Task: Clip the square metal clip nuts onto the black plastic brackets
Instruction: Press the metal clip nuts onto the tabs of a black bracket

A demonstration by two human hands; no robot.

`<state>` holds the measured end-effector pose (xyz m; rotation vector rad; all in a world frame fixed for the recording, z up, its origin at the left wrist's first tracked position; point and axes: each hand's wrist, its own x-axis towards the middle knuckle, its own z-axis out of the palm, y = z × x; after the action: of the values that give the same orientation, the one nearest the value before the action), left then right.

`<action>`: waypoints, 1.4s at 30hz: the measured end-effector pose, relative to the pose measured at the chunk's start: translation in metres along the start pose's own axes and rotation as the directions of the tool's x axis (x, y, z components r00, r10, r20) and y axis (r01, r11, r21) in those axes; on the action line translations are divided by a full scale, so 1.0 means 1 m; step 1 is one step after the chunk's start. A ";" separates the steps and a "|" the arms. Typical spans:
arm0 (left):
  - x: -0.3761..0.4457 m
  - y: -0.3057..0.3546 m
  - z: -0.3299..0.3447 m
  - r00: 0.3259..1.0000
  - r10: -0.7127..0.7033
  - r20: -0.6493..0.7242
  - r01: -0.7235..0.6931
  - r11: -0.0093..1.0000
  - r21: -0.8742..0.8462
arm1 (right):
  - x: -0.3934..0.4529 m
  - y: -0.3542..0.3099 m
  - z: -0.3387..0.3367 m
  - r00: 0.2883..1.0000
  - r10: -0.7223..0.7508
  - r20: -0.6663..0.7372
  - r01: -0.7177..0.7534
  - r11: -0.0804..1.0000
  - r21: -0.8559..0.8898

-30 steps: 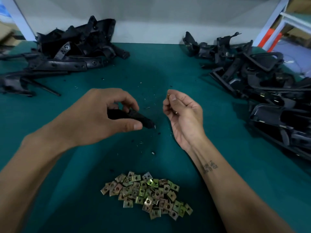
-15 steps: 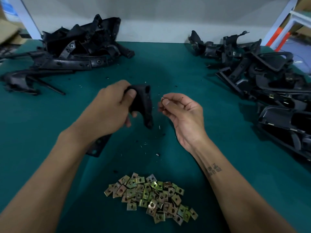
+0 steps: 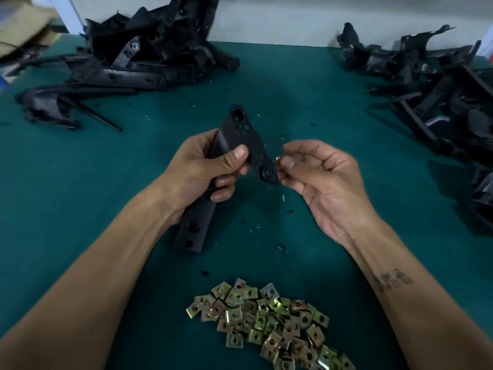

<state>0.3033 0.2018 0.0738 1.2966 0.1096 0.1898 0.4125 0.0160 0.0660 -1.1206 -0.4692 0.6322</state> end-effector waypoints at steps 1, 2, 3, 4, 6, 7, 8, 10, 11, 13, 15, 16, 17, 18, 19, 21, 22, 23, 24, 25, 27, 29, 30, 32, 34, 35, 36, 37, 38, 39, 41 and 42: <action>0.001 0.000 0.000 1.000 -0.011 0.020 0.011 1.000 0.001 | 0.001 0.001 0.000 1.000 0.001 0.000 -0.001 1.000 0.013; 0.002 0.000 0.001 0.999 -0.021 0.040 0.020 1.000 0.004 | 0.001 0.001 0.000 1.000 0.003 -0.004 -0.003 1.000 0.026; 0.002 0.000 0.001 0.998 -0.026 0.056 0.026 1.000 0.009 | 0.002 0.002 0.001 1.000 0.006 -0.009 -0.005 0.999 0.037; 0.003 0.000 0.001 0.997 -0.028 0.065 0.027 1.000 0.014 | 0.003 0.003 0.002 1.000 0.007 -0.014 -0.007 0.999 0.044; 0.002 0.000 0.001 0.997 -0.030 0.066 0.028 0.999 0.018 | 0.003 0.003 0.004 1.000 0.007 -0.015 -0.006 0.998 0.057; 0.002 0.000 0.001 0.998 -0.030 0.064 0.029 0.999 0.017 | 0.003 0.003 0.005 1.000 0.007 -0.009 -0.007 0.997 0.071; 0.001 0.000 0.002 0.998 -0.030 0.062 0.029 0.999 0.016 | 0.002 0.002 0.007 1.000 0.008 -0.001 -0.008 0.996 0.088; 0.001 0.000 0.002 0.998 -0.029 0.056 0.028 0.999 0.018 | 0.001 0.001 0.010 1.000 0.013 0.002 -0.013 0.994 0.112; 0.001 0.000 0.003 0.998 -0.026 0.050 0.025 0.999 0.027 | 0.001 0.000 0.011 1.000 0.016 -0.003 -0.015 0.993 0.114; 0.002 -0.001 0.003 0.999 -0.021 0.037 0.019 0.998 0.055 | 0.000 -0.001 0.014 1.000 0.021 -0.023 -0.018 0.994 0.104; 0.002 -0.001 0.003 1.000 -0.012 0.022 0.010 0.997 0.079 | 0.000 0.000 0.013 0.998 0.025 -0.052 -0.021 0.996 0.082; 0.002 -0.001 0.003 1.000 -0.005 0.016 0.004 0.996 0.089 | -0.001 0.000 0.013 0.998 0.027 -0.064 -0.022 0.997 0.075; 0.002 -0.002 0.003 1.000 0.001 0.013 -0.002 0.995 0.097 | -0.001 0.001 0.013 0.997 0.030 -0.073 -0.024 0.997 0.073; 0.003 -0.002 0.003 1.000 0.005 0.011 -0.006 0.995 0.101 | -0.001 0.002 0.014 0.996 0.033 -0.078 -0.028 0.997 0.072; 0.003 -0.003 0.003 1.000 0.008 0.007 -0.008 0.995 0.102 | -0.001 0.003 0.015 0.996 0.035 -0.083 -0.029 0.997 0.072; 0.004 -0.004 0.003 1.000 0.007 0.001 -0.008 0.994 0.105 | -0.001 0.003 0.016 0.995 0.023 -0.099 -0.016 0.998 0.067; 0.004 -0.004 0.002 1.000 0.006 0.002 -0.006 0.994 0.110 | 0.000 0.003 0.017 0.993 0.014 -0.113 -0.007 0.998 0.063; 0.004 -0.004 0.002 1.000 0.005 0.005 -0.005 0.993 0.115 | 0.000 0.003 0.018 0.991 0.006 -0.130 0.002 0.998 0.061; 0.004 -0.004 0.002 1.000 0.004 0.009 -0.005 0.993 0.118 | 0.000 0.003 0.018 0.989 0.002 -0.146 0.007 0.998 0.062; 0.004 -0.004 0.001 1.000 0.003 0.011 -0.004 0.993 0.120 | 0.001 0.003 0.018 0.988 0.001 -0.155 0.009 0.998 0.062; 0.004 -0.004 0.001 1.000 0.006 0.011 -0.007 0.993 0.122 | 0.001 0.003 0.019 0.989 0.004 -0.146 0.004 0.999 0.052; 0.005 -0.005 0.001 1.000 0.009 0.008 -0.010 0.992 0.126 | 0.000 0.003 0.021 0.992 0.014 -0.125 -0.010 0.999 0.033; 0.005 -0.005 0.001 1.000 0.010 0.009 -0.011 0.992 0.128 | -0.001 0.003 0.021 0.992 0.018 -0.123 -0.015 1.000 0.024; 0.004 -0.005 0.000 1.000 0.010 0.013 -0.012 0.991 0.132 | -0.001 0.004 0.020 0.992 0.029 -0.122 -0.027 0.999 0.017; 0.004 -0.005 0.000 1.000 0.011 0.010 -0.012 0.990 0.140 | -0.001 0.003 0.020 0.992 0.040 -0.122 -0.037 0.999 0.022; 0.004 -0.005 0.000 1.000 0.009 0.009 -0.010 0.989 0.147 | -0.001 0.002 0.021 0.991 0.046 -0.128 -0.042 0.999 0.028; 0.004 -0.005 0.001 1.000 0.006 0.010 -0.008 0.988 0.154 | -0.002 0.002 0.023 0.989 0.052 -0.136 -0.047 0.998 0.040; 0.004 -0.005 0.001 1.000 0.003 0.009 -0.004 0.987 0.160 | -0.002 0.002 0.025 0.988 0.059 -0.140 -0.051 0.997 0.059; 0.004 -0.005 0.001 1.000 0.000 0.006 -0.001 0.986 0.166 | -0.003 0.003 0.027 0.987 0.068 -0.147 -0.056 0.995 0.083; 0.004 -0.005 0.001 1.000 -0.001 -0.001 0.001 0.985 0.171 | -0.003 0.003 0.029 0.985 0.078 -0.154 -0.062 0.992 0.107; 0.003 -0.005 0.001 1.000 0.000 -0.014 0.003 0.985 0.175 | -0.004 0.005 0.033 0.982 0.092 -0.167 -0.069 0.988 0.140; 0.003 -0.005 0.000 1.000 -0.001 -0.014 0.003 0.985 0.172 | -0.005 0.006 0.034 0.982 0.096 -0.163 -0.072 0.986 0.151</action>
<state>0.3069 0.2008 0.0691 1.4670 0.1419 0.1908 0.3856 0.0375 0.0732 -1.0502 -0.2271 0.6285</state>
